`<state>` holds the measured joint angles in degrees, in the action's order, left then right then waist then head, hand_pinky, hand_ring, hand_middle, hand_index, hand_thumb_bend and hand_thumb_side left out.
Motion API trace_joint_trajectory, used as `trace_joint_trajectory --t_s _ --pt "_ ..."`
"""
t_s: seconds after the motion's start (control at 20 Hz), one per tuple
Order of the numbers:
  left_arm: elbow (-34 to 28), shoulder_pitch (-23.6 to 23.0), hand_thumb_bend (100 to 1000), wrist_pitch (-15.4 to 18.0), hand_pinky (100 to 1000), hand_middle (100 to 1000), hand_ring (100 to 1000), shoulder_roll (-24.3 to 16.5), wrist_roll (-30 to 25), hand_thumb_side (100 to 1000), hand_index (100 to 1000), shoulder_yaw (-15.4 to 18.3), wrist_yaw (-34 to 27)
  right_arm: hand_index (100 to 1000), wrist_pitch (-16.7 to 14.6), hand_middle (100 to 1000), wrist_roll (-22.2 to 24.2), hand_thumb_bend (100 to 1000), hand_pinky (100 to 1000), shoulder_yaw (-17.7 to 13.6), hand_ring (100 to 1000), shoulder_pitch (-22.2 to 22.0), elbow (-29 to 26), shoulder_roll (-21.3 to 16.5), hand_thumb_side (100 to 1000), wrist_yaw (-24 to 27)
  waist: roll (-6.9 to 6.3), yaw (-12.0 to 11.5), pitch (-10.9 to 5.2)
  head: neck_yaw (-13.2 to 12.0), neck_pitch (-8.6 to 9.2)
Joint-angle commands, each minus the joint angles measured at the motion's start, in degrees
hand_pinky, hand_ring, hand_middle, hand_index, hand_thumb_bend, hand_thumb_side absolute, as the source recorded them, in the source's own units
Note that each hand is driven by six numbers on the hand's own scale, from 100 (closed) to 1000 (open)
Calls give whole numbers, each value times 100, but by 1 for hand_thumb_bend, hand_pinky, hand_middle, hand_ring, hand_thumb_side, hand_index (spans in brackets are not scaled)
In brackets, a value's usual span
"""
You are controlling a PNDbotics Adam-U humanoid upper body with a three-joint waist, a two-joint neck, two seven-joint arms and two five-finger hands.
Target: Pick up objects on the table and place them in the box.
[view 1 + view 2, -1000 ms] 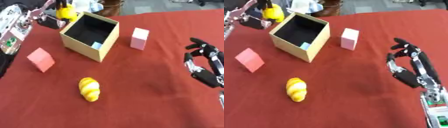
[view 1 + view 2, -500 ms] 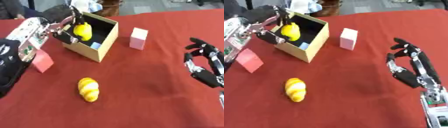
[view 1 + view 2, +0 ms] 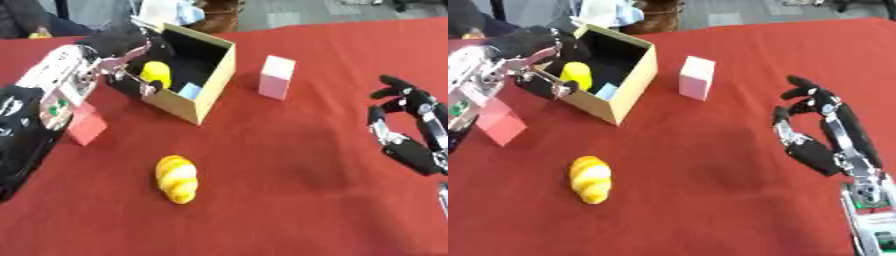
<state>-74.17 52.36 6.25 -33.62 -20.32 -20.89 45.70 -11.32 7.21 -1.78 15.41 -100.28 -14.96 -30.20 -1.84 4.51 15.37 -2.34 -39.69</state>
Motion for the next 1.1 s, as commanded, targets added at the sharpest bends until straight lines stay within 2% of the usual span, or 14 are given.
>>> trace_joint_trajectory --t_s 0.05,0.3,0.6,0.85,1.1 --pt "-478 -11 555 -89 691 654 606 -461 69 104 808 306 -253 938 3 707 -18 100 697 -65 615 37 -45 -89 644 10 -19 -28 -216 20 41" --pt "-1267 -437 592 -228 695 655 609 -1081 85 143 809 670 -741 938 16 707 -31 100 696 -94 614 4 -42 -92 649 8 -26 -164 -241 58 20" --pt "-2190 -1315 622 -414 711 676 630 -1883 -70 160 817 993 -1246 938 36 707 -58 100 696 -128 614 -27 -33 -114 651 11 -9 -328 -244 128 5" --pt "-2653 -1982 655 -361 728 718 675 -2427 -407 158 837 974 -1637 938 32 708 -52 100 697 -124 614 -29 -29 -129 654 9 -27 -370 -243 167 9" --pt "-2832 -2401 695 -234 745 749 713 -2927 -827 130 850 891 -1723 938 34 707 -56 100 697 -132 614 -45 -13 -161 655 8 -49 -392 -252 183 2"
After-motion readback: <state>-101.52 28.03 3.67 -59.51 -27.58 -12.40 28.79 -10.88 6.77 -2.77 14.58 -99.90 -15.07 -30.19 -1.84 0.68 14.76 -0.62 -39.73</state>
